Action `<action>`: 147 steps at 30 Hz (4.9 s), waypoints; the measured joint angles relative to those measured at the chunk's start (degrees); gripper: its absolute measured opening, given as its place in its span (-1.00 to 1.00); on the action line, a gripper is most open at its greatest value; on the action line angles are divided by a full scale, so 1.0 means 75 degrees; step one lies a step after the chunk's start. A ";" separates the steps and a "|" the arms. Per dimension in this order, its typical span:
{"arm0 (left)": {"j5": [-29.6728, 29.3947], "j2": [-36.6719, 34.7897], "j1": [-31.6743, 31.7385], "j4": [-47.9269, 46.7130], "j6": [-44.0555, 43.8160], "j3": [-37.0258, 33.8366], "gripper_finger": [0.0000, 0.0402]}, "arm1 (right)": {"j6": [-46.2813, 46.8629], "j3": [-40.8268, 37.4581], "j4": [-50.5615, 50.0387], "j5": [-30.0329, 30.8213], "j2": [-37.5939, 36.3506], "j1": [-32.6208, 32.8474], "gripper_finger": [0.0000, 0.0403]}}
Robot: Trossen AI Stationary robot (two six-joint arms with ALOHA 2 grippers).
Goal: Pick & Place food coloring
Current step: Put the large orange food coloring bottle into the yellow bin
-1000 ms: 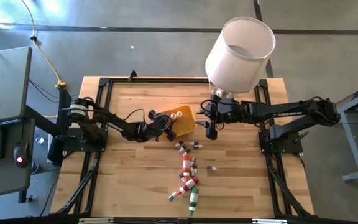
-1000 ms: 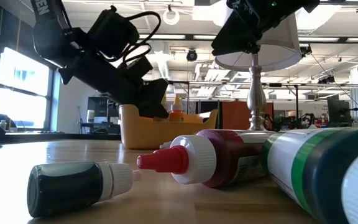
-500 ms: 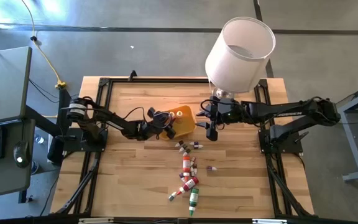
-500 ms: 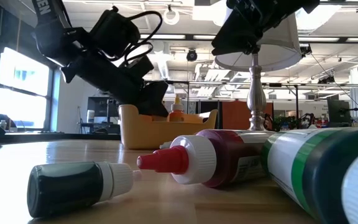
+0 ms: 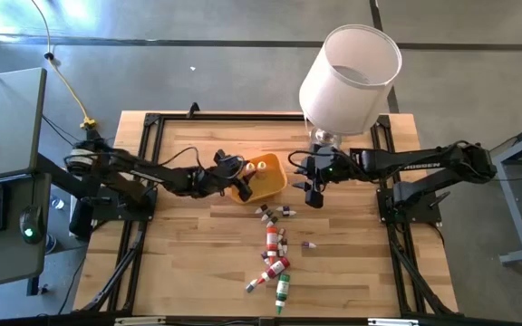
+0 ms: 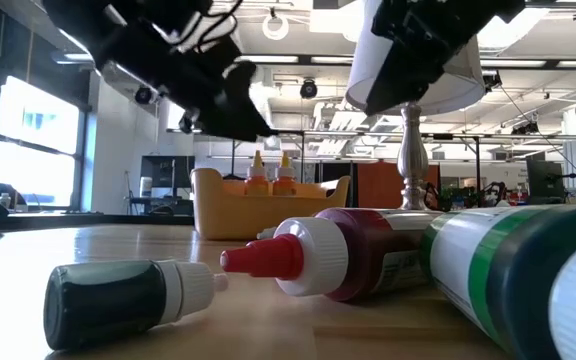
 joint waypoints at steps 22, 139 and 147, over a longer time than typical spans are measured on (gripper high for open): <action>0.2561 -0.1437 -0.1243 -0.1812 -0.0423 -0.0010 -0.02 | -0.0036 -0.0045 0.3055 -0.1324 0.2193 0.2792 -0.05; 0.1712 -0.1433 -0.1387 -0.3062 -0.0632 -0.0013 -0.02 | -0.7256 0.1169 0.2474 -0.2174 0.5159 0.1900 0.00; 0.1715 -0.1433 -0.1387 -0.3062 -0.0635 -0.0013 -0.02 | -0.5959 0.1424 0.2453 -0.2079 0.5193 0.1886 -0.10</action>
